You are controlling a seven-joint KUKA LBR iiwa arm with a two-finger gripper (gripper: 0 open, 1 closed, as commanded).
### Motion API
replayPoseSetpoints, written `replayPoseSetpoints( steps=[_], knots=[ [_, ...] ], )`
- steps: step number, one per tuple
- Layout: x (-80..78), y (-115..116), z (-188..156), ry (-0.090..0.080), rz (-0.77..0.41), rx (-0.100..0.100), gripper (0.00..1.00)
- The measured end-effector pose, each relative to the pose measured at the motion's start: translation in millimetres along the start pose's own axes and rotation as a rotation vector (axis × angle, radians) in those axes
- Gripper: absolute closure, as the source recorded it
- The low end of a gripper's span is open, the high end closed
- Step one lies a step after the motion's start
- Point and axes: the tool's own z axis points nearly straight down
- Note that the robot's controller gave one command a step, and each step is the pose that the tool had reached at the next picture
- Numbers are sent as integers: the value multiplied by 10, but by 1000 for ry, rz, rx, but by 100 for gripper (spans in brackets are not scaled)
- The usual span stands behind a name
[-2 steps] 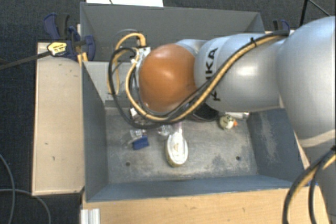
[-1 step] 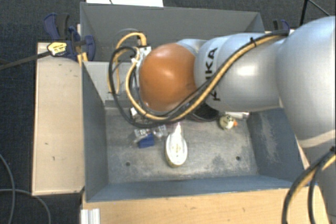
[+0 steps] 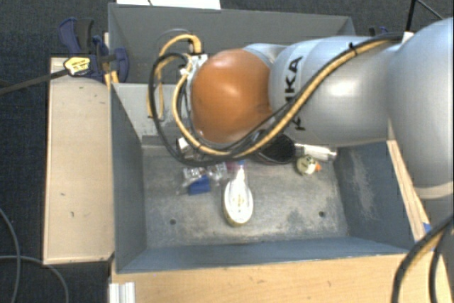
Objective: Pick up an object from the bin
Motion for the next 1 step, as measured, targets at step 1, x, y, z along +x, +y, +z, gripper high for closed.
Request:
replayPoseSetpoints(
  steps=[1],
  knots=[
    [-6, -10, -154, -1, 10, 1, 100]
  ],
)
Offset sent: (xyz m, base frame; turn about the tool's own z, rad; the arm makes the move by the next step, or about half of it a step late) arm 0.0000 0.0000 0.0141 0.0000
